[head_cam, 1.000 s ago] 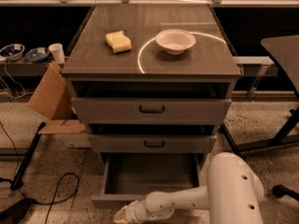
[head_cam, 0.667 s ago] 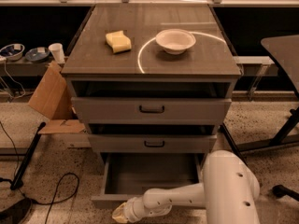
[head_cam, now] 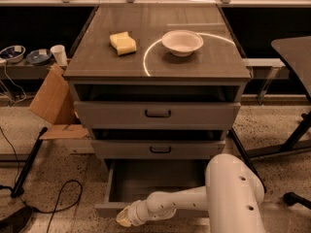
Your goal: Close bottom drawer
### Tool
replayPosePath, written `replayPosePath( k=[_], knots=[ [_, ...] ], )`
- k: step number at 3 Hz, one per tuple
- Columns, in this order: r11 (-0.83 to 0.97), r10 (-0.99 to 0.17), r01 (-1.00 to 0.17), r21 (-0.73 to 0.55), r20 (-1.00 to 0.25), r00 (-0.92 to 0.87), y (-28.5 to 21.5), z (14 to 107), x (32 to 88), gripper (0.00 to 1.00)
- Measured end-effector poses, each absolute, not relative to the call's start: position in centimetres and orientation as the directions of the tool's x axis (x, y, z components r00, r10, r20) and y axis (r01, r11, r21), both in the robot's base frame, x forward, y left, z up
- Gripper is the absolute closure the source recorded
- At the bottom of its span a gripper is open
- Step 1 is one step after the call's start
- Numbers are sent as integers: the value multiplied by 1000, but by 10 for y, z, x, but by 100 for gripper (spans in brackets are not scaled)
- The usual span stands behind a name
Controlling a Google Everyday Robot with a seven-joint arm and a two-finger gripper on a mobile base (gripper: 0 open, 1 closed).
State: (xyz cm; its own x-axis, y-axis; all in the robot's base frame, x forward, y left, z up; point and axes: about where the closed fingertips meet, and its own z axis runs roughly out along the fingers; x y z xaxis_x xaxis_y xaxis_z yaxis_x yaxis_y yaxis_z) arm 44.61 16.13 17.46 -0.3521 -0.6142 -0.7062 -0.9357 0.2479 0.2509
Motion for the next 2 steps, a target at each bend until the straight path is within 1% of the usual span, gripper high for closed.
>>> replayPosePath(
  k=[1,2],
  knots=[
    [259,-612,-933,249,-705,-358,162,175,450,81],
    [275,-611,-929,247,-701,-367,161,175,454,58]
  ],
)
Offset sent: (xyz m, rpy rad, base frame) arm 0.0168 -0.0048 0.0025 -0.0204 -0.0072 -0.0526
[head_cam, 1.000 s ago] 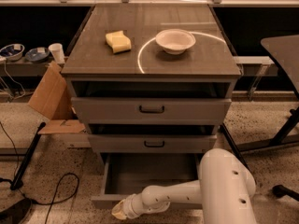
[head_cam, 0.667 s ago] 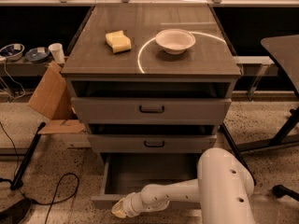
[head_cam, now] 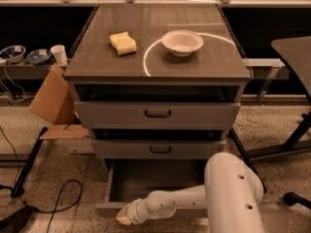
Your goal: Close bottom drawer
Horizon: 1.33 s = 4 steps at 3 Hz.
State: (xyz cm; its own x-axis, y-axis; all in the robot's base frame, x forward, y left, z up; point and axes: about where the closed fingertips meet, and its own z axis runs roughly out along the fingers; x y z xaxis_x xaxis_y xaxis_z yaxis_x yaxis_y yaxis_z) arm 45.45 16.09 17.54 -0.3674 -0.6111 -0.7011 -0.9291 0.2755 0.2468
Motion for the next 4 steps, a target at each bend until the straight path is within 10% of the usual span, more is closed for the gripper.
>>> replayPosePath(
  k=[2,4],
  knots=[
    [289,-610,-925,246,-697,-376,158,175,457,12],
    [308,-606,-919,246,-694,-388,153,175,460,0]
  ],
)
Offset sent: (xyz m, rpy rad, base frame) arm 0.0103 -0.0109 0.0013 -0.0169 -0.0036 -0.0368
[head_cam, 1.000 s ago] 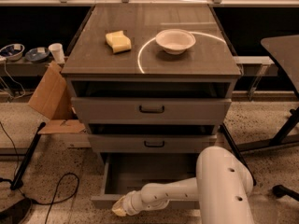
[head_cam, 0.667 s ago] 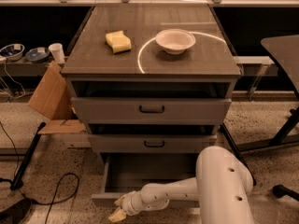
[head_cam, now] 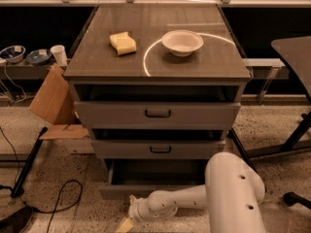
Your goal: Close bottom drawer
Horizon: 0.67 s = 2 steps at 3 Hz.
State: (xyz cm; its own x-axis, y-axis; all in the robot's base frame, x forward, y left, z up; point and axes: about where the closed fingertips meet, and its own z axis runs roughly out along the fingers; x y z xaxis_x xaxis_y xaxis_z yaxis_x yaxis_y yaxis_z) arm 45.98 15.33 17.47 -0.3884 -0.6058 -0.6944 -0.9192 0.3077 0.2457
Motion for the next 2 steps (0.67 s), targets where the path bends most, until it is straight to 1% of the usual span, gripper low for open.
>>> replayPosePath(
  k=[1,2],
  knots=[
    [310,-605,-918,247,-694,-391,153,174,460,0],
    [311,-605,-918,246,-693,-391,153,174,460,18]
  ],
)
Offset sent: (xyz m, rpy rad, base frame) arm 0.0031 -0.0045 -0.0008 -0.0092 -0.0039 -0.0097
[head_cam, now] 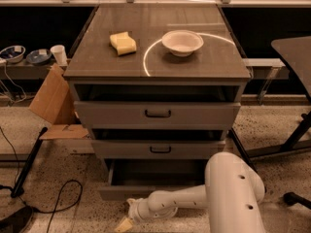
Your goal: Close bottom drawer
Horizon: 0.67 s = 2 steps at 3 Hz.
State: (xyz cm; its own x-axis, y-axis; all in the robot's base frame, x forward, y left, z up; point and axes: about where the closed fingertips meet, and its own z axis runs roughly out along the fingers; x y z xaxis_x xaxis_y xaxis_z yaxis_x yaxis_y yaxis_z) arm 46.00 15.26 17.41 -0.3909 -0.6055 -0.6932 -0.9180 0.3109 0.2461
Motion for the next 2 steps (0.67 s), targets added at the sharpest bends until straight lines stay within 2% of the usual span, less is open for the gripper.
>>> replayPosePath(
  k=[1,2],
  knots=[
    [315,-608,-918,242,-691,-391,151,174,461,41],
    [335,-615,-915,226,-683,-394,145,177,472,72]
  ],
)
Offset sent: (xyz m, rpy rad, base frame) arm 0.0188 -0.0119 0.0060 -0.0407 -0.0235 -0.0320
